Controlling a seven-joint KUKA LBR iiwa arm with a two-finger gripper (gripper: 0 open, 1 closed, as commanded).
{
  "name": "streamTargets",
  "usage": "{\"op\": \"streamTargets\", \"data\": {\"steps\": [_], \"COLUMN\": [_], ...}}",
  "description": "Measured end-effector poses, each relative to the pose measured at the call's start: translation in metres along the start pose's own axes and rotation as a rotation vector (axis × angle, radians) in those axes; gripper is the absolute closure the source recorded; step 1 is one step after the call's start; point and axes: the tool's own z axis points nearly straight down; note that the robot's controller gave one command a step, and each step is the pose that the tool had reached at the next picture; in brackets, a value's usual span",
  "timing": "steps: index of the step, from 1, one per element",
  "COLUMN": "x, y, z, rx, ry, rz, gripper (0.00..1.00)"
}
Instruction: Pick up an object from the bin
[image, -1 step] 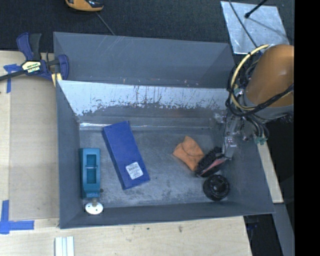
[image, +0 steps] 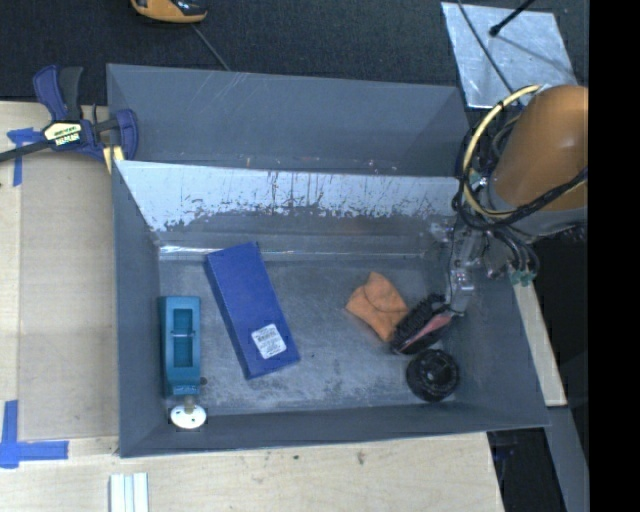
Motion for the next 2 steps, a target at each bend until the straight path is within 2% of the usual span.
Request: {"op": "streamTargets", "data": {"steps": [1,2], "x": [-0.001,0.028], "y": [0.014,0.005], "z": [0.038,0.102], "rx": [0.001,-0.001], "ry": [-0.006,0.001], "rz": [0.068,0.115], "gripper": [0.0,1.0]}}
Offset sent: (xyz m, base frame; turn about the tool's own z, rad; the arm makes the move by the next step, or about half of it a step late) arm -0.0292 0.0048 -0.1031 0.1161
